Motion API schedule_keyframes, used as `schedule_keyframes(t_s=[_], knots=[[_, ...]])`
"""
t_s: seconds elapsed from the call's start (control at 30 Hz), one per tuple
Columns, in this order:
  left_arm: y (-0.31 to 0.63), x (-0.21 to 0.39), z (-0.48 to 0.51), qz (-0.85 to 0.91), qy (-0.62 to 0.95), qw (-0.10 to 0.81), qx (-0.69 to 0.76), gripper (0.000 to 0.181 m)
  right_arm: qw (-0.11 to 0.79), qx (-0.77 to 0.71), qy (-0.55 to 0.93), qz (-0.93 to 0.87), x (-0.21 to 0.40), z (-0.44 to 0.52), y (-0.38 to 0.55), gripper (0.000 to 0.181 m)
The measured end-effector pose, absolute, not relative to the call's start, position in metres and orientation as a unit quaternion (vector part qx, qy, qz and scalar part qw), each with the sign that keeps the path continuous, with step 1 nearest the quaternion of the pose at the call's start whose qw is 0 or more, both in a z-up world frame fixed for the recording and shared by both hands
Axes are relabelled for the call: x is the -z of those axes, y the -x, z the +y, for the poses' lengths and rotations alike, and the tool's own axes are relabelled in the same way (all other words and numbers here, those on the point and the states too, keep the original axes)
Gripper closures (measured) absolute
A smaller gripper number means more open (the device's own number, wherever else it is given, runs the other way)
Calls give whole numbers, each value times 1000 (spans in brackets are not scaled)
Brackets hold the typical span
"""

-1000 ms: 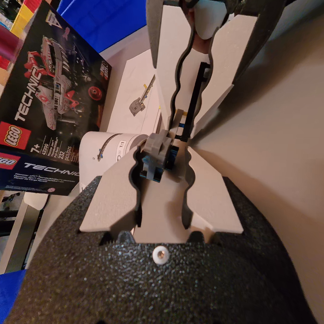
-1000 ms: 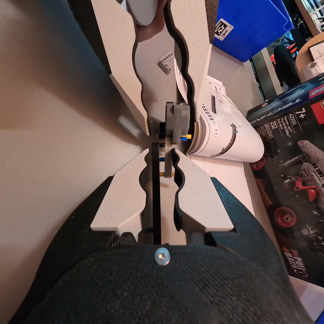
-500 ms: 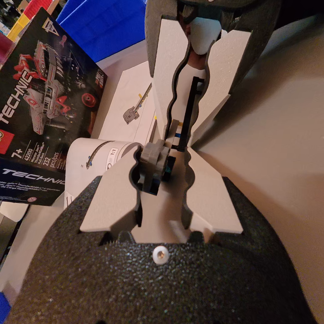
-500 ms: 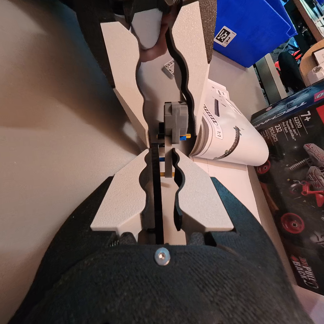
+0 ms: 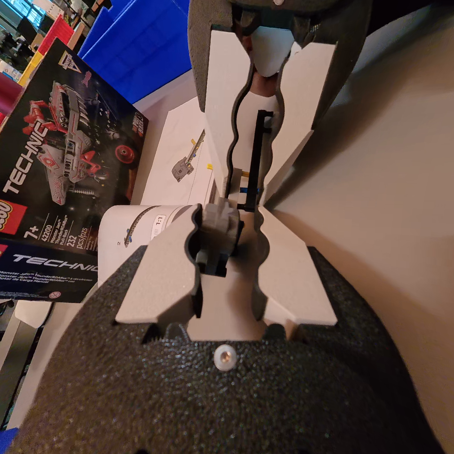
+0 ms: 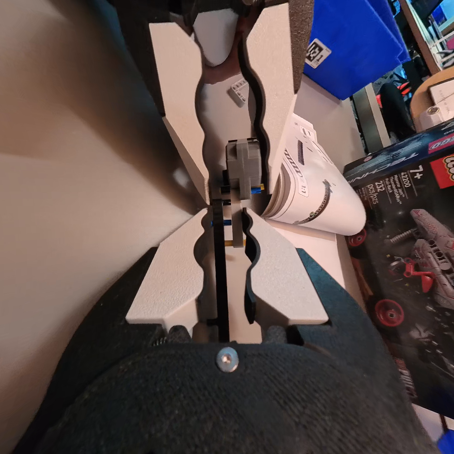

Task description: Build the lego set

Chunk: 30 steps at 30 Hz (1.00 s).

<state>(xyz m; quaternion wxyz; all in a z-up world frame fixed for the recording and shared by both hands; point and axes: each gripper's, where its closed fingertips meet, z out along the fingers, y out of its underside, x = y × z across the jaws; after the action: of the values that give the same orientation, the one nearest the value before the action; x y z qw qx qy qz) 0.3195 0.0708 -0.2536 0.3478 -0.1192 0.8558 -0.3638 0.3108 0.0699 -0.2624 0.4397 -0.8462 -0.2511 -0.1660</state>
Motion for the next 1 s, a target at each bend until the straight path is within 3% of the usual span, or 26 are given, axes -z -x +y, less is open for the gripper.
schedule_keyframes(t_s=[0.03, 0.13, 0.2, 0.37, 0.43, 0.7, 0.83, 1.0], knots=[[-319, 254, 71, 857, 116, 346, 365, 150, 440, 176, 843, -255, 261, 71, -312, 158], [-319, 255, 70, 858, 107, 347, 362, 150, 432, 205, 837, -265, 260, 73, -315, 175], [-320, 255, 70, 856, 109, 352, 363, 145, 428, 208, 838, -266, 262, 73, -316, 176], [-318, 258, 75, 860, 107, 355, 352, 137, 451, 156, 846, -238, 260, 65, -312, 148], [-318, 254, 79, 858, 115, 354, 353, 140, 473, 139, 842, -218, 254, 64, -313, 149], [-315, 255, 109, 867, 177, 378, 274, 118, 452, 247, 832, -206, 245, 58, -342, 162], [-313, 259, 103, 848, 250, 363, 294, 118, 468, 206, 837, -195, 249, 55, -344, 154], [-325, 270, 100, 850, 289, 328, 294, 121, 448, 274, 807, -269, 245, 65, -346, 141]])
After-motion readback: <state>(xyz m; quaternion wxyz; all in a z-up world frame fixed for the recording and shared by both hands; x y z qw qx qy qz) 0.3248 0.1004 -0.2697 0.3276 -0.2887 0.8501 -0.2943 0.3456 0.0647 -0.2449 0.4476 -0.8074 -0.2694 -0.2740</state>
